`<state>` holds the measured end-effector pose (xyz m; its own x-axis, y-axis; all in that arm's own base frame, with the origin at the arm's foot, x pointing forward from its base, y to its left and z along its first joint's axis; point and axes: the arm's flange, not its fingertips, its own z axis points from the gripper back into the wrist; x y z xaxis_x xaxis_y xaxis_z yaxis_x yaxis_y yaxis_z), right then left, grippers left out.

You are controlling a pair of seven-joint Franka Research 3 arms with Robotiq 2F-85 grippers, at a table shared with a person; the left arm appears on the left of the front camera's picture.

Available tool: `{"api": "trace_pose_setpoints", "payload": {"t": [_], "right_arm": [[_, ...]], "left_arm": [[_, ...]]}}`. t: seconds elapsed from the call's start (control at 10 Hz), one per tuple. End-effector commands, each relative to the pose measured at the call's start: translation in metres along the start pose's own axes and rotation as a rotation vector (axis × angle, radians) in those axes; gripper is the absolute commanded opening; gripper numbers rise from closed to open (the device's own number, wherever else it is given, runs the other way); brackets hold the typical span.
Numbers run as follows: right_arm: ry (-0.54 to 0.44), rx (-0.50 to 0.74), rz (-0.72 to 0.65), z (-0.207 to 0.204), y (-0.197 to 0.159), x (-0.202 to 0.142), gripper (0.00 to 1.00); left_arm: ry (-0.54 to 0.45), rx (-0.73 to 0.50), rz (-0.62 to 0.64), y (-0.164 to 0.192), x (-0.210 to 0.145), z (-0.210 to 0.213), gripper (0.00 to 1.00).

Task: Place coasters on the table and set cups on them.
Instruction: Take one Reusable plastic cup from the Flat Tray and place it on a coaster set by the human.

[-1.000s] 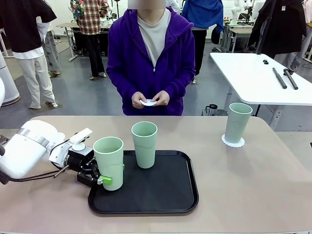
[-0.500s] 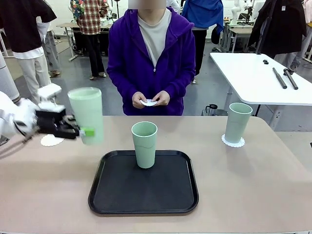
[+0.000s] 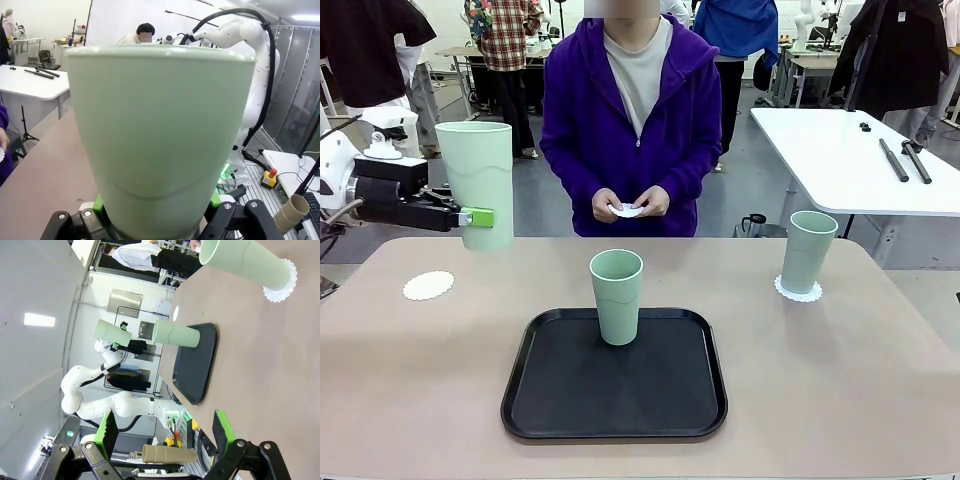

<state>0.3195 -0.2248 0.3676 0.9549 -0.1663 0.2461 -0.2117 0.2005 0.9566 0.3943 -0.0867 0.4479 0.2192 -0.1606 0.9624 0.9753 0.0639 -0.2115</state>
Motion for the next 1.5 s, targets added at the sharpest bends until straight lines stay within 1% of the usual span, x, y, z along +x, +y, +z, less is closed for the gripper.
{"api": "trace_pose_setpoints", "payload": {"t": [0.0,0.2,0.3,0.4,0.5,0.7,0.8,1.0,1.1,1.2,1.4], "right_arm": [[-0.004,0.003,0.003,0.001,0.001,-0.001,1.00],[-0.004,0.003,0.003,0.001,0.001,-0.001,1.00],[-0.004,0.003,0.003,0.001,0.001,-0.001,1.00],[-0.004,0.003,0.003,0.001,0.001,-0.001,1.00],[-0.004,0.003,0.003,0.001,0.001,-0.001,1.00],[-0.004,0.003,0.003,0.001,0.001,-0.001,1.00],[-0.004,0.003,0.003,0.001,0.001,-0.001,1.00],[-0.004,0.003,0.003,0.001,0.001,-0.001,1.00],[-0.004,0.003,0.003,0.001,0.001,-0.001,1.00],[-0.004,0.003,0.003,0.001,0.001,-0.001,1.00],[-0.004,0.003,0.003,0.001,0.001,-0.001,1.00]], "left_arm": [[-0.018,0.017,0.000,0.006,-0.009,0.004,0.67],[-0.018,0.017,0.000,0.006,-0.009,0.004,0.67],[-0.002,0.005,0.013,0.004,-0.006,0.002,0.82],[-0.039,-0.017,-0.007,0.036,-0.012,0.022,0.82],[-0.078,-0.003,-0.001,0.061,-0.017,0.048,0.82],[-0.148,0.040,-0.058,0.097,-0.025,0.109,0.82],[-0.148,0.086,-0.078,0.113,-0.033,0.131,0.82],[-0.077,0.220,-0.129,0.147,-0.049,0.166,0.82],[-0.078,0.246,-0.124,0.159,-0.056,0.180,0.82],[-0.057,0.271,-0.127,0.169,-0.064,0.188,0.82],[-0.040,0.277,-0.115,0.182,-0.075,0.200,0.82]]}}
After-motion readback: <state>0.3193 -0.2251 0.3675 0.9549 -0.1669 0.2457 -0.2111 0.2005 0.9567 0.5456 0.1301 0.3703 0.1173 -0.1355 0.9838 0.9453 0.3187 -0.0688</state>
